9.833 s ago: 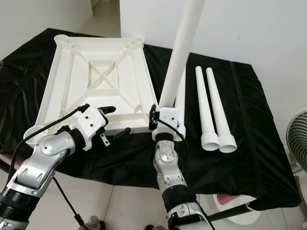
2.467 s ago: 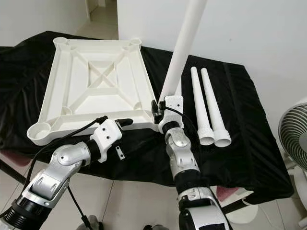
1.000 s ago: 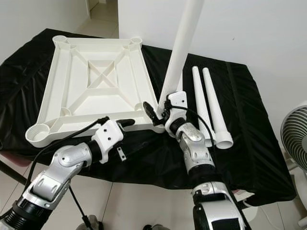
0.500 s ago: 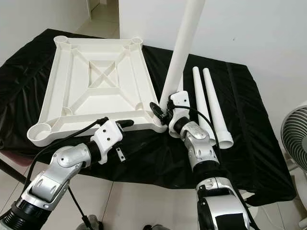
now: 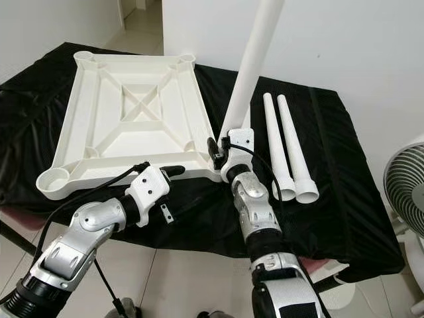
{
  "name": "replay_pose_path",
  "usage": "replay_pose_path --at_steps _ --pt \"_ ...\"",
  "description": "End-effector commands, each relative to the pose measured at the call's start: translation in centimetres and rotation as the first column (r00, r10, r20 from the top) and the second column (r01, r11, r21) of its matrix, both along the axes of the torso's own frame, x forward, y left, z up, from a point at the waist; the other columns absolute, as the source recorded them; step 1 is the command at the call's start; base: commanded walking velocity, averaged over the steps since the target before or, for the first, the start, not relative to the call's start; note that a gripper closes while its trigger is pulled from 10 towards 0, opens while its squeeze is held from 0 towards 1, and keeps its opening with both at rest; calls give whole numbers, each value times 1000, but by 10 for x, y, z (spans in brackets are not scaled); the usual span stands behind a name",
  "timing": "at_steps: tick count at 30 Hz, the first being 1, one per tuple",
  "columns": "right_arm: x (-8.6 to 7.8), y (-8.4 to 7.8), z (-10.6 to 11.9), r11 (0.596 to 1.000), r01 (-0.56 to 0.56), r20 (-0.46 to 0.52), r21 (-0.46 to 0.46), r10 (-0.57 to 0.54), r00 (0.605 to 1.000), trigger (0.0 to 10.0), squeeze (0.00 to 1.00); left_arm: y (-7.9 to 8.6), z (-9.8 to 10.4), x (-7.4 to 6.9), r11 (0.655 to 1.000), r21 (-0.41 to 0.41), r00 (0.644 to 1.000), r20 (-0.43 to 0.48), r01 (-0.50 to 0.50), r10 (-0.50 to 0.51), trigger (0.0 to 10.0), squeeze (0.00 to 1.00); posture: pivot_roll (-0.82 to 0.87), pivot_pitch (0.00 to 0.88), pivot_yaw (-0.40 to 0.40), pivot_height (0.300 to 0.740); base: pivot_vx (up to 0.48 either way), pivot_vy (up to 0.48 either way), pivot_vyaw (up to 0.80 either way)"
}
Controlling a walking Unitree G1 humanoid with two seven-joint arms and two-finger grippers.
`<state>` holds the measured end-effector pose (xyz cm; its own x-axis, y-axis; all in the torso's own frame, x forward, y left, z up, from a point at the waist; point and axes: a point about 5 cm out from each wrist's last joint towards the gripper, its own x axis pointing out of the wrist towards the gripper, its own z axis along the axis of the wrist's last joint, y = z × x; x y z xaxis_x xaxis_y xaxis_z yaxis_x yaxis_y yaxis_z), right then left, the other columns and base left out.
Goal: Building children table
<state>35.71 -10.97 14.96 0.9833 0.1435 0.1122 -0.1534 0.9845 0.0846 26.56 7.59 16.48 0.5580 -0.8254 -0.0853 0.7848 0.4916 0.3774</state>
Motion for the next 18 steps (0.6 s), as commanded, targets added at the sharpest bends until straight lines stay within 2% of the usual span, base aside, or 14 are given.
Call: replay_pose_path --at_steps 1,4,10,14,15,17,18 --pt "-6 -10 -22 987 157 -104 22 -154 983 10000 0 -3 1 -1 1000 -1 1000 -5 15 -15 10000 0 210 88 -80 740 0 0 0" --pt "-7 -10 -22 974 224 -112 22 -221 969 10000 0 -4 0 -1 1000 -1 1000 -6 19 -19 10000 0 208 87 -78 740 0 0 0" --pt "-9 -2 -20 977 208 -111 43 -203 973 10000 0 -5 0 -1 1000 -3 1000 -10 26 -26 10000 0 204 87 -78 740 0 0 0" --pt "-10 -3 -20 977 208 -110 44 -202 973 10000 0 -6 0 -1 1000 -3 1000 -10 27 -27 10000 0 204 85 -79 740 0 0 0" --pt "-10 -4 -20 978 205 -108 47 -200 974 10000 216 -6 0 -1 1000 -3 1000 -10 28 -28 10000 0 205 85 -80 740 0 0 0" --pt "-10 -4 -20 978 205 -108 47 -200 974 10000 216 -6 0 -1 1000 -3 1000 -10 28 -28 10000 0 205 85 -80 740 0 0 0" --pt "-10 -6 -20 978 203 -103 55 -197 975 10000 1000 -6 0 -2 1000 -3 1000 -11 29 -29 10000 0 205 83 -81 740 0 0 0"
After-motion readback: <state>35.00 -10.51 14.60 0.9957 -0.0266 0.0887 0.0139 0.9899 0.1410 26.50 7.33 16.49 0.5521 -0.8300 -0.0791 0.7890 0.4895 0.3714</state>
